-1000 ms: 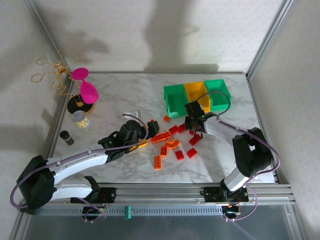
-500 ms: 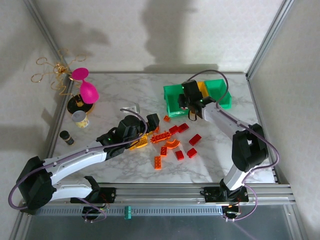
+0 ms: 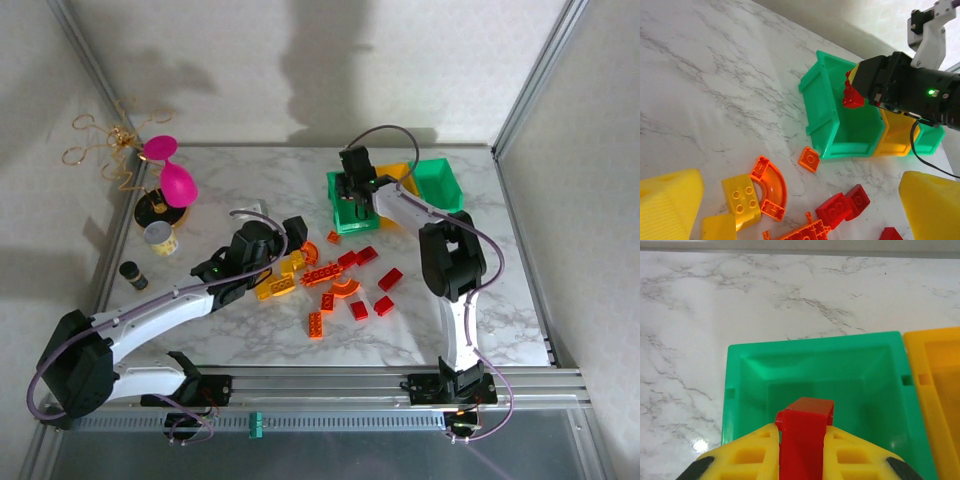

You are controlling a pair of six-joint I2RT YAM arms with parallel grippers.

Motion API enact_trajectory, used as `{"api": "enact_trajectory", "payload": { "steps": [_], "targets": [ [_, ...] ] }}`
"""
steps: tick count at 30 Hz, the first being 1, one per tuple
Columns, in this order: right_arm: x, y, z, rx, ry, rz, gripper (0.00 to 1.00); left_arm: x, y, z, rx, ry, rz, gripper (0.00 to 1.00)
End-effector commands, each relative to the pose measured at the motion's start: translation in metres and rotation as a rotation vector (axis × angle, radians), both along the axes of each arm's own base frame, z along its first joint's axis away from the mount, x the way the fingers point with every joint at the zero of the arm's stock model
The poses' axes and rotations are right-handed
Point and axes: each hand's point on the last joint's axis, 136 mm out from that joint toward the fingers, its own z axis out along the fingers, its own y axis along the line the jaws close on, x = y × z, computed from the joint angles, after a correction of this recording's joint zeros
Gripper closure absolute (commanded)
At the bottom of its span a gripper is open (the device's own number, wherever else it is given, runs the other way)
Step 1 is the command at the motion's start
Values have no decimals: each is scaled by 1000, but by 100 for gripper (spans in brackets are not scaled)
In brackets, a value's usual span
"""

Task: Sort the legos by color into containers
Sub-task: Place the lego in the container, then pick up the lego from the center of the table.

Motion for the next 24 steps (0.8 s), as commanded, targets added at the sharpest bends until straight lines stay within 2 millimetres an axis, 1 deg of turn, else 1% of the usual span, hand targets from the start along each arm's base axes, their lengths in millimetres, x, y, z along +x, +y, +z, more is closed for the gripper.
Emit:
{"api": "enact_trajectory", "payload": {
  "steps": [1,3,6,9,11,12,15,17,20,22,24],
  "targets": [
    [9,0,3,-26,-17,-5,76,7,-2,16,-41,-29,9,0],
    [9,-2,11,-23,-33,-11,69,7,-2,16,-40,-29,6,0],
    [6,-5,32,-14,-67,-13,63,7,-4,18,-40,-32,-6,0],
    [-6,-11,52,4,-86,-14,58,6,-7,20,-46,-30,-21,0],
    [-20,-20,59,14,-84,-27,53,3,-9,19,-51,-26,-38,0],
    [-28,-24,60,22,-74,-37,52,2,-11,20,-54,-25,-48,0],
    [-60,-38,50,61,-21,-69,48,-5,-16,16,-57,-2,-77,0],
    [-86,-48,36,92,30,-100,45,-10,-23,11,-60,18,-113,0],
    [-117,-63,14,121,101,-159,40,-19,-32,2,-65,42,-158,0],
    [-134,-70,0,138,153,-202,37,-24,-38,-5,-63,57,-183,0],
    [-150,-73,-15,164,198,-236,34,-28,-43,-10,-58,68,-207,0]
  ]
}}
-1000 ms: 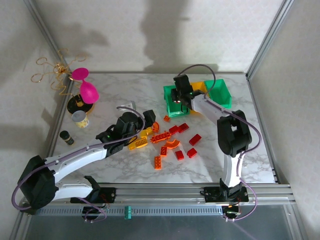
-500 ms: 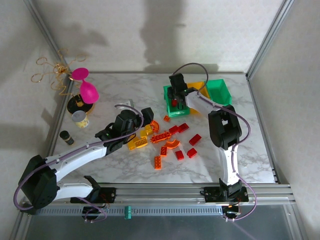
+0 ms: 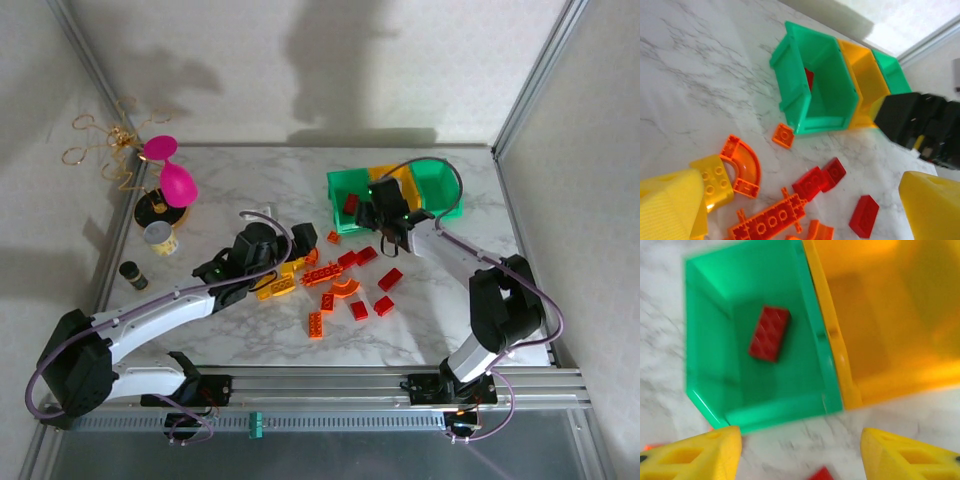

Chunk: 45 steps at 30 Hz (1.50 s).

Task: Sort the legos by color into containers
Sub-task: Pick up the lego from the center of the table.

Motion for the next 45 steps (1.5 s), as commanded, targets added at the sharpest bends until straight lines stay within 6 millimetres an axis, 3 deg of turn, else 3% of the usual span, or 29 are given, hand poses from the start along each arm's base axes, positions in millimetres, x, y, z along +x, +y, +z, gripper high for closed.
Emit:
{"api": "enact_trajectory", "payload": {
  "steps": [1,5,9,15,28,36,45],
  "targets": [
    [-32,-3,-29,82,105,-90,33,-13,-13,-12,-5,36,-67,0],
    [-50,0,-55,139,151,-175,29,-18,-24,-17,11,33,-95,0],
    [-52,-1,-75,159,186,-255,27,-19,-30,-17,17,29,-110,0],
    [-41,11,-79,199,173,-272,26,-20,-31,-15,36,21,-107,0],
    [-48,-6,-105,90,209,-309,49,-17,-32,-16,59,25,-97,0],
    [-50,-11,-90,86,171,-287,68,-17,-33,-11,51,20,-96,0],
    [-21,-5,-26,48,7,-211,71,-15,-25,10,47,-41,-72,0]
  ]
}}
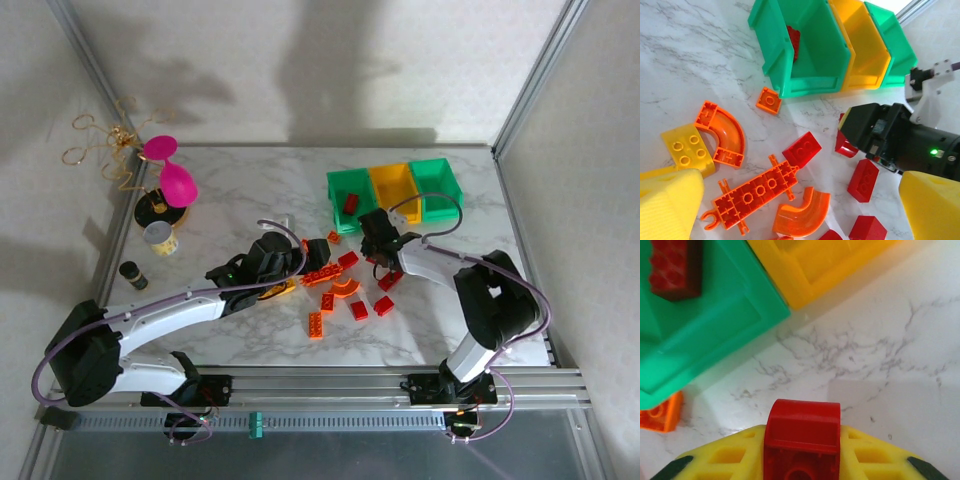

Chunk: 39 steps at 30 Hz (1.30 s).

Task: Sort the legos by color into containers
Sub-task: Pick up the lego from the center of the table, then place the lego in the container.

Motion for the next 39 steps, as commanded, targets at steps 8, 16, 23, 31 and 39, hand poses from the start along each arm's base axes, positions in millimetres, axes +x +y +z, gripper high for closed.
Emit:
{"api": "enact_trajectory", "payload": {
  "steps": [8,16,23,31,39],
  "targets": [
    [75,34,71,-123,-203,146,69,18,17,46,2,-110,92,0],
    [141,40,58,-179,-225,171,68,35,24,48,1,-112,130,0],
    [160,45,68,-185,-248,200,47,40,24,52,12,-116,127,0],
    [110,39,100,-57,-276,232,39,28,8,50,-31,-102,40,0],
    [30,-6,80,-45,-141,167,28,3,2,32,-42,-54,7,0]
  ]
}}
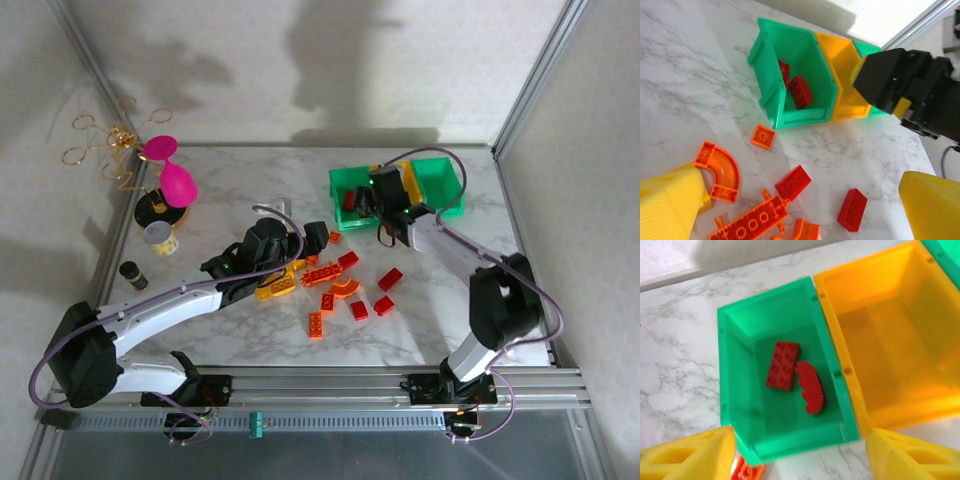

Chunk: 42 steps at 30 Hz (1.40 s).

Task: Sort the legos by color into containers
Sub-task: Place the lego in the container, then pick up the lego from the center of the table.

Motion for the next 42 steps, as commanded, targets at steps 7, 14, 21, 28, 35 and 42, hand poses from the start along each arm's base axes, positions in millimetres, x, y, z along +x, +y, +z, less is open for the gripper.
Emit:
{"api": "enact_trajectory", "payload": {
  "steps": [7,14,21,28,35,42],
  "targets": [
    [-96,-56,-67,8,234,-179,19,-38,-9,-17,-45,41,-53,0],
    [-133,-52,-107,78,323,-208,9,-50,-22,-23,-50,40,-83,0],
    [-139,-37,-132,95,371,-185,16,-51,-27,-31,-43,56,-83,0],
    [-137,-43,-143,6,359,-180,36,-51,-23,-31,-33,50,-63,0],
    [-135,-42,-149,-11,367,-170,53,-49,-23,-25,-35,40,-56,0],
    [-125,-37,-129,-11,309,-133,69,-49,-20,-21,-39,29,-47,0]
  ]
}}
